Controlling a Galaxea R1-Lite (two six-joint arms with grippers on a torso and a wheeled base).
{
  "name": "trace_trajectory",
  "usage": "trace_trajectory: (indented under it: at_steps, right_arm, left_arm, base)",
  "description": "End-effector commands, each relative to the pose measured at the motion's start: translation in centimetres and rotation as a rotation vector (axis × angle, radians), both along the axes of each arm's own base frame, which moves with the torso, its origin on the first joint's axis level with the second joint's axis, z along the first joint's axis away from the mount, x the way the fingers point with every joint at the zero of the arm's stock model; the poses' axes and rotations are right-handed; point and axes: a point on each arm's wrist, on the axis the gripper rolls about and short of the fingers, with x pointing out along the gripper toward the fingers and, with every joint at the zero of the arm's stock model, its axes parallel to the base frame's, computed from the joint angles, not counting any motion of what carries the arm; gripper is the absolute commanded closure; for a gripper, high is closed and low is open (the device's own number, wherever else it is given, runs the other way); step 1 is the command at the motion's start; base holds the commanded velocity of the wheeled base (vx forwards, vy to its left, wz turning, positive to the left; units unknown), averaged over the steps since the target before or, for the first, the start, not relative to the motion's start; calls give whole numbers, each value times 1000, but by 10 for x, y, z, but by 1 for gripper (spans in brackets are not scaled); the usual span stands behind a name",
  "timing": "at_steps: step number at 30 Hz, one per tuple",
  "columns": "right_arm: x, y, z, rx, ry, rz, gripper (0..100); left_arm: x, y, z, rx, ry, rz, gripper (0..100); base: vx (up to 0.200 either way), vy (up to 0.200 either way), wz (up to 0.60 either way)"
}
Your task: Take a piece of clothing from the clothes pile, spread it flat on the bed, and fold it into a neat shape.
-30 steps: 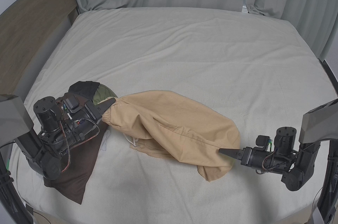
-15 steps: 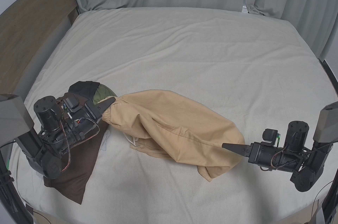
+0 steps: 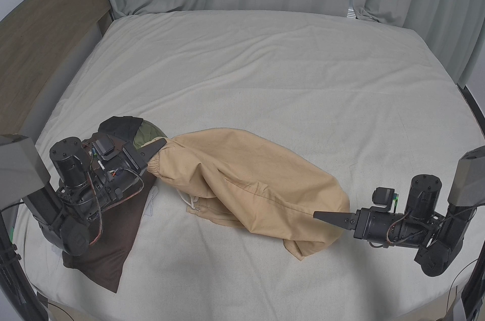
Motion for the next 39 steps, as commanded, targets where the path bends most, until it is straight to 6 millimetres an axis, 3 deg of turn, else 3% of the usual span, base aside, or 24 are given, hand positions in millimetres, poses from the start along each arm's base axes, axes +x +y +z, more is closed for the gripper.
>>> trace_trajectory:
  at_steps: [1,17,18,35,39]
  right_arm:
    - [4,10,-5,-1,4,24,0]
    - [10,16,-5,3,-15,33,0]
    - [9,18,-6,2,-12,38,100]
    - [9,16,-10,-9,-6,34,100]
    - [9,15,-2,-7,-44,31,100]
  left_arm:
    - [0,0,1,0,-4,0,100]
    - [0,0,1,0,-5,-1,100]
    - [0,0,1,0,-4,-1,100]
    - [1,0,1,0,-5,-1,100]
    - [1,0,5,-4,-21,-10,100]
  base:
    - [0,0,0]
    - [0,0,0]
    - [0,0,0]
    - [0,0,0]
    - [0,0,0]
